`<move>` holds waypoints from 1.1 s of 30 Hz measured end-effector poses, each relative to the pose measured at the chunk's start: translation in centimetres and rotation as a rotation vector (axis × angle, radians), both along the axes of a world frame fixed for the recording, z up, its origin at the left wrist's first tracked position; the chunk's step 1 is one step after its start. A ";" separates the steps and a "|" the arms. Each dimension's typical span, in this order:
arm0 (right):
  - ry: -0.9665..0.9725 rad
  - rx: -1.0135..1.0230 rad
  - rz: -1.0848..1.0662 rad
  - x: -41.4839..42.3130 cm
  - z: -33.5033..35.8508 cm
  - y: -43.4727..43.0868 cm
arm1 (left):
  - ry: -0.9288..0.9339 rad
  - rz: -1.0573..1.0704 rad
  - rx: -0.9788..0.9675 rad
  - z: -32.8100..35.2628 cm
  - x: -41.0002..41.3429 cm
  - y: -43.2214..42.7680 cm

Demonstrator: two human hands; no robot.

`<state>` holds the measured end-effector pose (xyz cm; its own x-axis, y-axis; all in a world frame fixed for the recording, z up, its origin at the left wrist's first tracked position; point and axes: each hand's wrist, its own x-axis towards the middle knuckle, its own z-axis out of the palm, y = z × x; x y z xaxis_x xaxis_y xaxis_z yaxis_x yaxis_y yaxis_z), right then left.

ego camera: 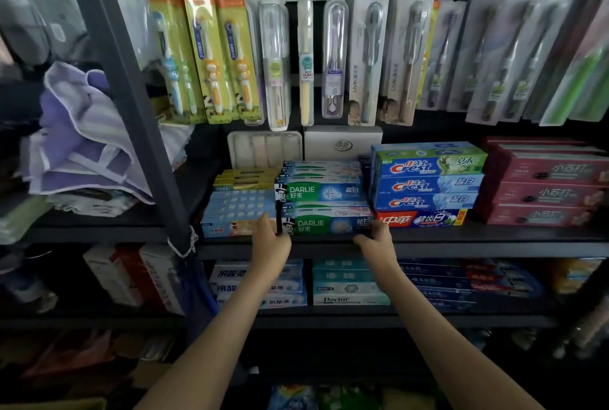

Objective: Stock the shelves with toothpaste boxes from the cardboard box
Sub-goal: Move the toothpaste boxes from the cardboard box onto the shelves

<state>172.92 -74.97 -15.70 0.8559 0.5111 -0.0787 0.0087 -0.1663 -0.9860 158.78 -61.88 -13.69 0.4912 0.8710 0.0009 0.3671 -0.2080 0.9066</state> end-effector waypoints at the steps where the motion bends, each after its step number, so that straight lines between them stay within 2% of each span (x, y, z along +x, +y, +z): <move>1: -0.001 0.006 -0.011 0.0 -0.1 0.2 | 0.003 0.004 0.024 0.0 0.2 0.3; 3: -0.034 -0.010 -0.040 -0.4 0.0 0.5 | 0.034 -0.012 0.106 0.0 0.6 0.6; 4: -0.118 -0.048 -0.061 -0.7 0.0 0.6 | 0.056 -0.026 0.172 -0.1 0.6 0.7; 8: -0.775 -0.495 -0.007 -1.5 0.4 1.2 | 0.306 -0.068 0.613 -0.3 0.8 1.8; 10: -0.909 -0.628 0.080 -1.1 0.9 1.8 | 0.422 -0.085 0.660 -0.3 1.1 2.4; 14: -0.912 -0.769 0.175 0.3 1.2 2.5 | 0.406 -0.077 0.371 1.4 1.8 3.4; 19: -0.950 -0.742 0.155 0.8 1.3 2.8 | 0.282 -0.129 0.057 3.3 2.5 4.8; 28: -1.046 -0.727 0.092 0.5 1.5 3.8 | 0.150 -0.174 -0.156 3.9 3.1 6.6; 33: -1.091 -0.756 0.205 1.2 2.7 4.7 | 0.059 -0.234 -0.176 5.0 2.9 6.1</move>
